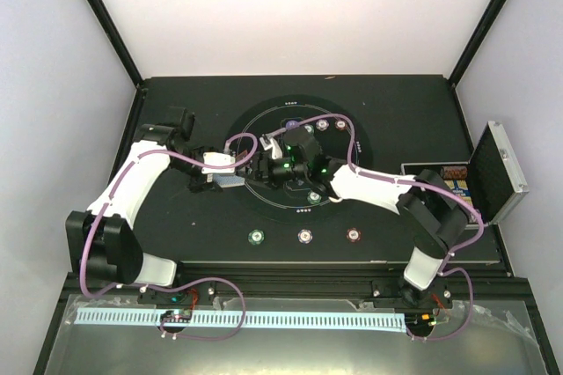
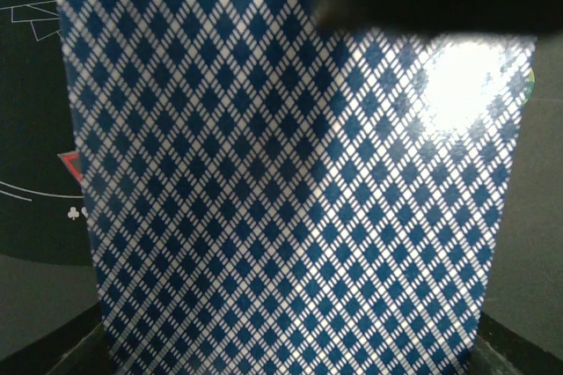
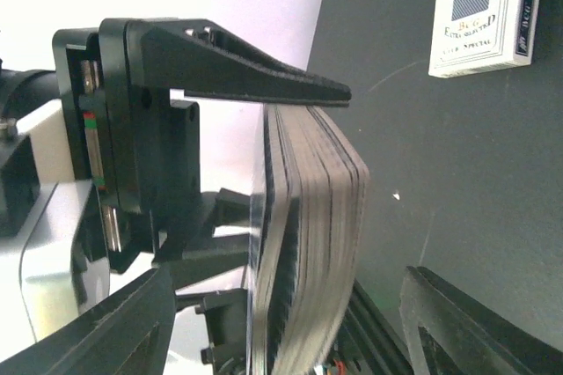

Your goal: Distribute texas hold em gaming equipment

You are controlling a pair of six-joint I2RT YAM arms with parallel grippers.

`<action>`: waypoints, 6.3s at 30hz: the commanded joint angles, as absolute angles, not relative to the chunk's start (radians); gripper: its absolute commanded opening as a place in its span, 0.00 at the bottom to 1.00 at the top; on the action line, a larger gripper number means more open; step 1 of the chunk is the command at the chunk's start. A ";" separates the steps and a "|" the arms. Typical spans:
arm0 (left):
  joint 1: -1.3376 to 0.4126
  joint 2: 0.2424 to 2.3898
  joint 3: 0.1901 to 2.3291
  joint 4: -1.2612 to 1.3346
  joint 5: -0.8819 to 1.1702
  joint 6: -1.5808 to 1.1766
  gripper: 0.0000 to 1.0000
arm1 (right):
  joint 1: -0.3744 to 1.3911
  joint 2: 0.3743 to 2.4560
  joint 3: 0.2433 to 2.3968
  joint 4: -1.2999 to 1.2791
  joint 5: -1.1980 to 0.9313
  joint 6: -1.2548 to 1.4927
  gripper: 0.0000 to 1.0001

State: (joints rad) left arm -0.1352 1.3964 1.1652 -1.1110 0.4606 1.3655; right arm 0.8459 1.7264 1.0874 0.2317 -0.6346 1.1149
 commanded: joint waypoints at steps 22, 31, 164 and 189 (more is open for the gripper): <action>-0.150 1.289 1.130 -1.154 0.617 1.400 0.99 | 0.876 1.836 1.116 0.482 -0.703 1.252 0.09; -0.178 1.312 1.114 -1.059 0.607 1.325 0.99 | 0.881 1.795 1.093 0.464 -0.714 1.230 0.09; -0.221 1.307 1.111 -1.122 0.522 1.267 0.55 | 0.919 1.902 1.175 0.265 -0.613 1.170 0.01; -0.216 1.212 1.167 -1.167 0.617 1.173 0.10 | 0.888 1.857 1.109 -0.034 -0.428 0.995 0.01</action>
State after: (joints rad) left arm -0.2157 1.2709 1.0939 -1.0950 0.4847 1.2133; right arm 0.9184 1.8145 1.1538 0.2237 -0.6025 1.0870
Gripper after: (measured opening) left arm 0.677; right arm 0.169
